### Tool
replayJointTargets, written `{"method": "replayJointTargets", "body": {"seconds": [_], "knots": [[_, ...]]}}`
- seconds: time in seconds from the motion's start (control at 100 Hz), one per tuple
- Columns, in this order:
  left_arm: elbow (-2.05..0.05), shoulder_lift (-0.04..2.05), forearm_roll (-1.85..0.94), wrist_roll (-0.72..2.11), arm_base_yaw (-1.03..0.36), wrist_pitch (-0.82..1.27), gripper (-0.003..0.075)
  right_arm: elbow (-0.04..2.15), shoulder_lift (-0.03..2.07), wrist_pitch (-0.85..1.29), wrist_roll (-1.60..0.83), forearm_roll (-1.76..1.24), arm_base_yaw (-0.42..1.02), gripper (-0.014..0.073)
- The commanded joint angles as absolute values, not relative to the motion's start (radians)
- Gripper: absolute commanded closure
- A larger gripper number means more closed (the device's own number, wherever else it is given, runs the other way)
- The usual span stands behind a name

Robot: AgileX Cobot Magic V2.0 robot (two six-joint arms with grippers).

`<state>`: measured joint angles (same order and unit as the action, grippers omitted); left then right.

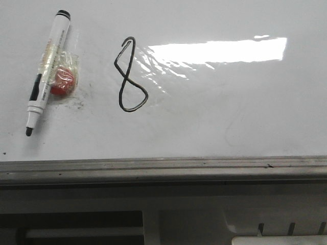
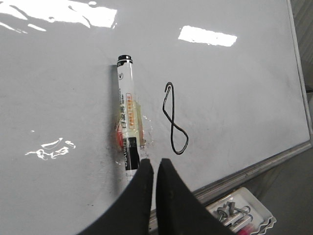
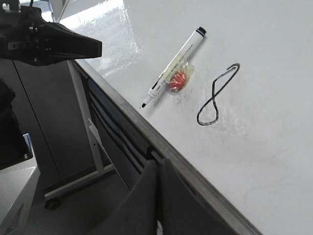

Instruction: Write number 8 on whiteboard

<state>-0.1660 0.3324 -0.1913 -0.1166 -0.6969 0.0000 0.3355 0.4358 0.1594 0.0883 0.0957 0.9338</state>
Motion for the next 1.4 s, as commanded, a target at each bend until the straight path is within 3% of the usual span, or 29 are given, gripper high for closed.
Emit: {"method": "replayJointTargets", "body": {"seconds": [0.0,0.22,1.07,1.19,1.39], "knots": [[-0.172,0.305,-0.138,-0.12,-0.695,-0.059,0.0741,0.318,0.368,0.104,0.087,0.113,0.933,0.0657],[-0.147,0.28,-0.138,-0.12,-0.695,-0.053,0.0741,0.28,0.253,0.137,0.087,0.113,0.933,0.0657],[-0.145,0.28,-0.138,-0.12,-0.688,-0.041,0.0741,0.28,0.251,0.134,0.087,0.113,0.933,0.0657],[-0.147,0.259,-0.138,-0.12,-0.613,0.031,0.0741,0.28,0.251,0.134,0.087,0.113,0.933,0.0657],[-0.113,0.192,-0.138,-0.12,-0.353,0.088,0.0741,0.28,0.251,0.134,0.087,0.113,0.933,0.0657]]}}
